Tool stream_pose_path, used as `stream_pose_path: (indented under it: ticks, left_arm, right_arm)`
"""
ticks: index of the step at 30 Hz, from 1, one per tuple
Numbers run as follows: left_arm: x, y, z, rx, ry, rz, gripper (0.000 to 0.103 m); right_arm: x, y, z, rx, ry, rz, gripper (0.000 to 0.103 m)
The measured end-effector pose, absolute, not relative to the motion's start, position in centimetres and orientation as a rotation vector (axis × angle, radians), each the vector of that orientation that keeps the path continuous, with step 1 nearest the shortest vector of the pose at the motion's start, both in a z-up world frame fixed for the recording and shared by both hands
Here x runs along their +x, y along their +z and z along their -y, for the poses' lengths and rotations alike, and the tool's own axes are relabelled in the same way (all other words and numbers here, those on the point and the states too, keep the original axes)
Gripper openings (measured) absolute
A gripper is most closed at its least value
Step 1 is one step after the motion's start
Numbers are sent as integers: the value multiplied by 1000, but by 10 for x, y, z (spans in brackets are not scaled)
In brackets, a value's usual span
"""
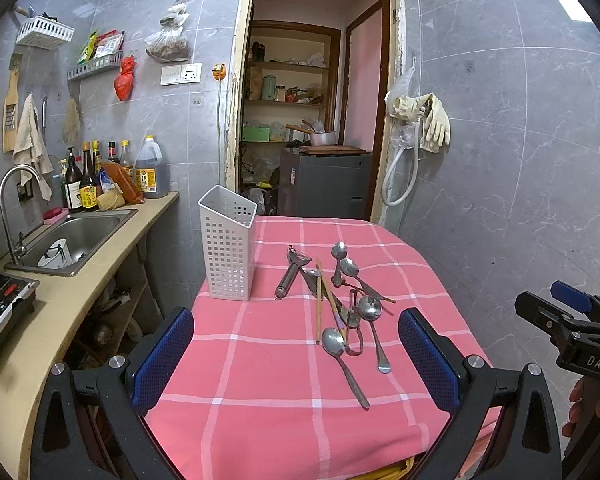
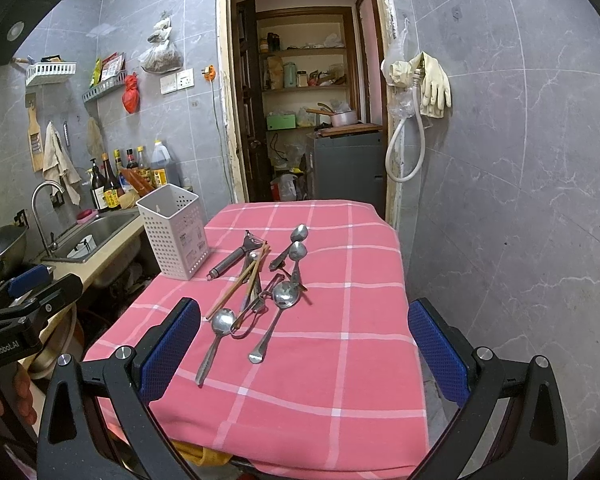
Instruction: Organize utensils
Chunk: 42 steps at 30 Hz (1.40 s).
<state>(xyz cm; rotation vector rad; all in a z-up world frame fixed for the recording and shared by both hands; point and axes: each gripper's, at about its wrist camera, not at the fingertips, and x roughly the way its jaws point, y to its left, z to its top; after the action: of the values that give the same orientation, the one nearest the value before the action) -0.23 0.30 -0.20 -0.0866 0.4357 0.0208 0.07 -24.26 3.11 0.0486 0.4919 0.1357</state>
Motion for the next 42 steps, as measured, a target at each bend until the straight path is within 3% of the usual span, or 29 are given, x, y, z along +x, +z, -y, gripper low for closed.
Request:
stream_pose_path:
  ticks: [42]
  left_arm:
    - [10,-7,10,-78,7,-446,103]
  right_arm:
    - [15,23,244,56,116,-502,102]
